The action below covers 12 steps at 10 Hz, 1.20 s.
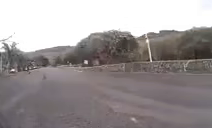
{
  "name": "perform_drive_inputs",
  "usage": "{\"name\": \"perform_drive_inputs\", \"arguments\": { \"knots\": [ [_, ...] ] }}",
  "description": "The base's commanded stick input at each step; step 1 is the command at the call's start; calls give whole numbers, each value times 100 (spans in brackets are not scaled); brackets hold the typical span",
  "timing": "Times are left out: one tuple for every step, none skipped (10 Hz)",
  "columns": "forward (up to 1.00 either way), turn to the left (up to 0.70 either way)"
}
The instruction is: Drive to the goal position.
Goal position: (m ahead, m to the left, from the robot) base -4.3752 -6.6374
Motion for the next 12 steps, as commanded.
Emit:
{"name": "perform_drive_inputs", "arguments": {
  "knots": [
    [0,-45],
    [0,-45],
    [0,-45],
    [0,-45],
    [0,-45],
    [0,-45],
    [0,-45],
    [0,-45],
    [0,-45],
    [0,-45],
    [0,-45],
    [0,-45]
  ]
}}
